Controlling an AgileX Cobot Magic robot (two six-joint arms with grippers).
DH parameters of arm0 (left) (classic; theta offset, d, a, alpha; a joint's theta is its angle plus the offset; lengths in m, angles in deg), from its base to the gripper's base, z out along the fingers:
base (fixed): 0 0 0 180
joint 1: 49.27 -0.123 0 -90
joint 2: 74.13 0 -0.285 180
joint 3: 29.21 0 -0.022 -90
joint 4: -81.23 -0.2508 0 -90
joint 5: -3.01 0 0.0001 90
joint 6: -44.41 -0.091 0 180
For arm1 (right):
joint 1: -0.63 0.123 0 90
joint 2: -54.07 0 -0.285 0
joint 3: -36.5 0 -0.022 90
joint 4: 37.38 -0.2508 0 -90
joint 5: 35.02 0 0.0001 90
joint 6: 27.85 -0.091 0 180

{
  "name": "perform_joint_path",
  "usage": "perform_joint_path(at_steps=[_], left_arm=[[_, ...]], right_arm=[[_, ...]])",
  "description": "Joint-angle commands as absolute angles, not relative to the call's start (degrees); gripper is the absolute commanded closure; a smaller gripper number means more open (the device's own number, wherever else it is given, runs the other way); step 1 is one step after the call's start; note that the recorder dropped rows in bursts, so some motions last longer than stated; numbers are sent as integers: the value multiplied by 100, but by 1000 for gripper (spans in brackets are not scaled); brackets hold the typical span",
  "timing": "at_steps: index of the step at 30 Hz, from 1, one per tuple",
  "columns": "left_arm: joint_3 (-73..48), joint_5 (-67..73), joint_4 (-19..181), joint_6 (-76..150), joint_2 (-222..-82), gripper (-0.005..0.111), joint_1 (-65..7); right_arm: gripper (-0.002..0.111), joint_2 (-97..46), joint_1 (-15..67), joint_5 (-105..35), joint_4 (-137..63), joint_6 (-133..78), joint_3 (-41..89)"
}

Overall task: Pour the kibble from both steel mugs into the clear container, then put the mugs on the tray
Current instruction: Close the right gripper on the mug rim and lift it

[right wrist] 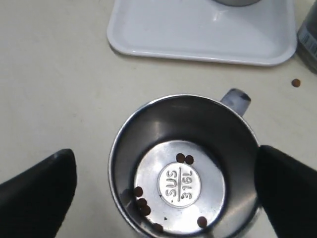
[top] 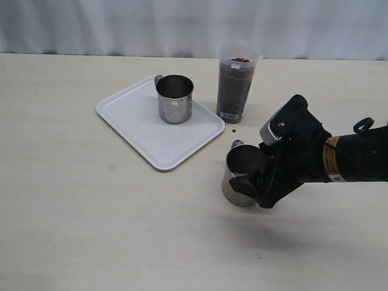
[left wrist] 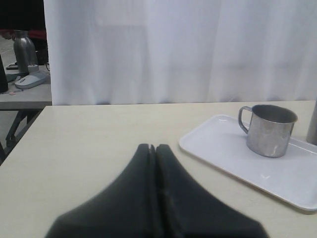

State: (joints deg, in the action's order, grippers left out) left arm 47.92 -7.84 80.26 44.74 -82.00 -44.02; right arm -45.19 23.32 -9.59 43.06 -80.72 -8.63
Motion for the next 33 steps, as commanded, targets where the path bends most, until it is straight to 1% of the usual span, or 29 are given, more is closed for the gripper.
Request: perform_joint_path(at_steps=[1,7,17,22,27,29,33], left_arm=[[4801,-736,8034,4536,-8192,107,-4385],[4801,-736,8034,4536,-8192,107,-4385],[4801,-775,8034,4536,-8192,107,-4385],[4801,-775,8034,4536,-8192,107,-4385],[4801,-775,8034,4536,-8192,107,-4385],[4801,-775,8034,4536,-8192,107,-4385],[4801,-775,8034,4536,-8192,107,-4385]], right_arm=[[-1,-4801,2349,-956,3964,-7553,-878],[-1,-5095,2349,-829,3329,-6801,-878],[-1,-5097,2349,-843,3277,-6763,-878],[-1,-4621,2349,-654,3249,-6863,-878],[-1,-3501,2349,-1281,3618,-8102,-916],[-1,-3092,2349,-1603,4196,-8895,-1018],[-1,-2751,2349,-1714,5700,-10606,-1175]])
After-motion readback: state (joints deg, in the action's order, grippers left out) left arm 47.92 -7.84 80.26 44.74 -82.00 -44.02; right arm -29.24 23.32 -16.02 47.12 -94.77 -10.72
